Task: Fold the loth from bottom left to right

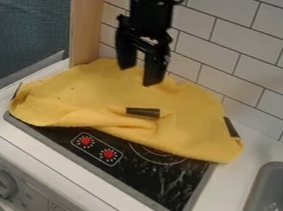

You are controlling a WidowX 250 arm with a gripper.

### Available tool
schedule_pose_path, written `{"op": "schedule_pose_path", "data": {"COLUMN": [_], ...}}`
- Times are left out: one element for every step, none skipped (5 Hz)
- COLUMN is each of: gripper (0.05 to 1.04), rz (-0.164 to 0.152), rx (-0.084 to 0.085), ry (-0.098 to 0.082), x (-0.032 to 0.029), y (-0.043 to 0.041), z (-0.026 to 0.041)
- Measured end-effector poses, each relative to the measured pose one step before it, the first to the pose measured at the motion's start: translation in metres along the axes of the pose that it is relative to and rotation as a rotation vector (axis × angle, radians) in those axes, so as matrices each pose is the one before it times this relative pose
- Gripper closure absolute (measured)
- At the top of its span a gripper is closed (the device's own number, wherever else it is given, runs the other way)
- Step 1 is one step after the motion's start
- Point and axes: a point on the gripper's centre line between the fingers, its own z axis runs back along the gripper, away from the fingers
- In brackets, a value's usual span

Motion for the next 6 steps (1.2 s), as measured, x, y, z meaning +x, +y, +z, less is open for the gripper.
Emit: {"op": "schedule_pose_path", "data": {"gripper": [0.084,0.084,0.084,0.084,0.084,0.084], "rz": [0.1309,0.1257,0.1083,0.0632,0.0746,0.0333], "rx": [-0.0060,0.0734,0.1196,0.0828,-0.0026,-0.0311], "ry": [-0.0810,-0.0457,0.0032,0.0084,0.0590,0.0549], "x": [-0.02378,-0.02071,-0.02843,-0.01264,-0.01042,-0.00073], "y": [0.02719,0.02275,0.03638,0.02783,0.01990,0.01161], "z": [0.02092,0.01025,0.00401,-0.00360,-0.02309,-0.02326]}}
